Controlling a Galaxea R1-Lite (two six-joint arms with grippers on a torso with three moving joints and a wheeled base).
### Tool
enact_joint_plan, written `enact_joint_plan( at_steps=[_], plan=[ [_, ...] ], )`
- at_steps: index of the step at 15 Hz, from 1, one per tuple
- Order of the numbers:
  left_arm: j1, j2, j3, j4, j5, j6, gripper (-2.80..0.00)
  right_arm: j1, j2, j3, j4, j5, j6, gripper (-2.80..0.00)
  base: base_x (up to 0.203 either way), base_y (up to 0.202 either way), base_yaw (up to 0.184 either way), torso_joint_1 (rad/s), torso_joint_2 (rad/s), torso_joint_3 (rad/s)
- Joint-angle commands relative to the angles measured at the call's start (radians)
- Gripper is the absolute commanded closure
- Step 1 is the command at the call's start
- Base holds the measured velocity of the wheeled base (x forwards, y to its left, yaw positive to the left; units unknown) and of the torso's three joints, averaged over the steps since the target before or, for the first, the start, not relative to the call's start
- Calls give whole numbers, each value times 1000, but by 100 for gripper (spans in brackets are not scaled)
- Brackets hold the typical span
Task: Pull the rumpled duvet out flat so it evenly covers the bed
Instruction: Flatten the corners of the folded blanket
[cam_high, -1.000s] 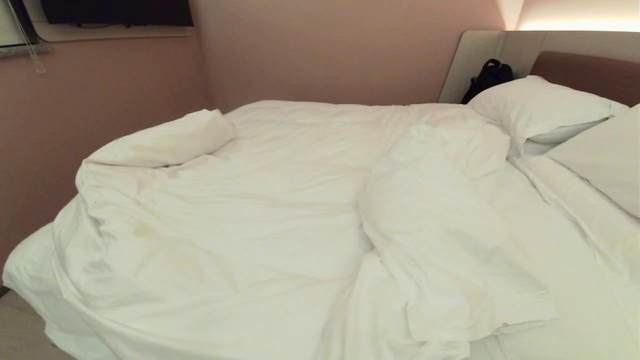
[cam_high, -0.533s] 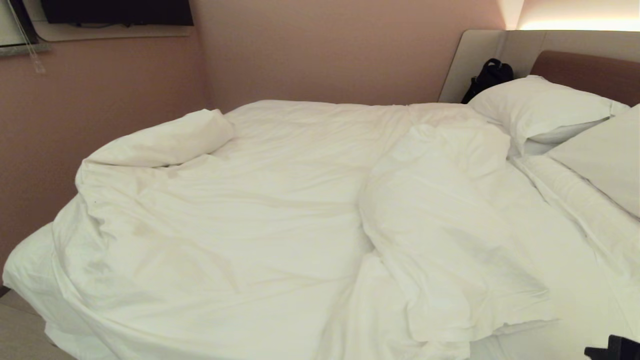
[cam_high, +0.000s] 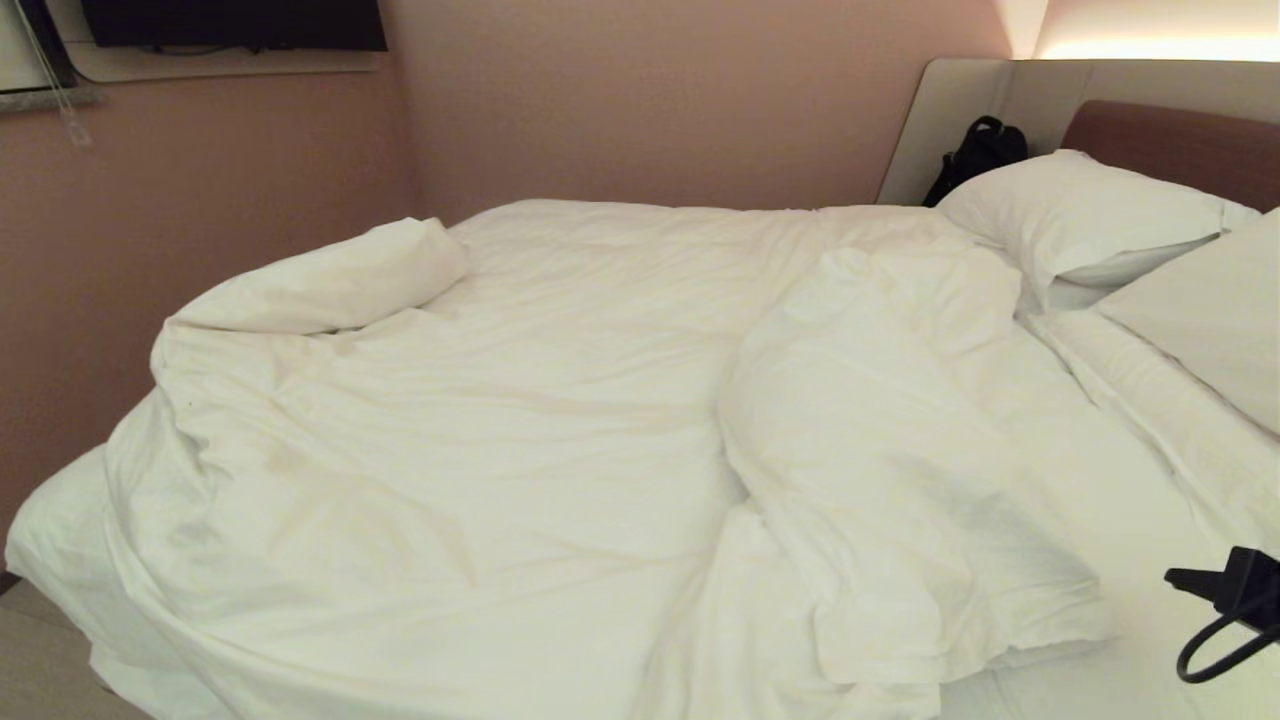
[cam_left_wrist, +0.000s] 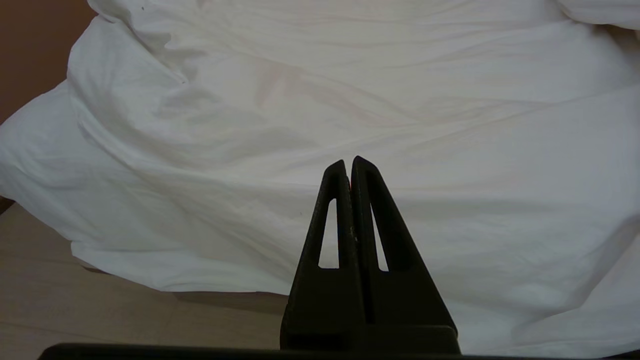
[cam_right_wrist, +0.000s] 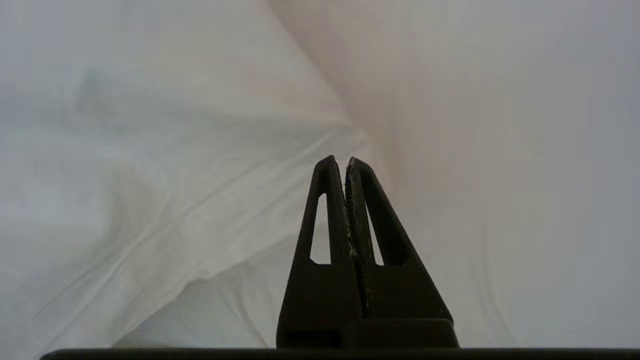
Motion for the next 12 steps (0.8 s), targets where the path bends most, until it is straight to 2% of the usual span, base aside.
enact_joint_plan(
  at_steps=[1, 4, 8, 12],
  plan=[
    [0, 0, 0, 1, -1, -1, 0, -4, 124, -18, -77, 239, -48, 0, 0, 0, 0, 0, 0, 0],
    [0, 0, -1, 1, 0, 0, 0, -36, 222, -29, -89, 241, -145, 0, 0, 0, 0, 0, 0, 0],
    [0, 0, 0, 1, 0, 0, 0, -81, 297, -33, -144, 268, -169, 0, 0, 0, 0, 0, 0, 0],
    [0, 0, -1, 0, 0, 0, 0, -89, 346, -24, -146, 269, -213, 0, 0, 0, 0, 0, 0, 0]
  ],
)
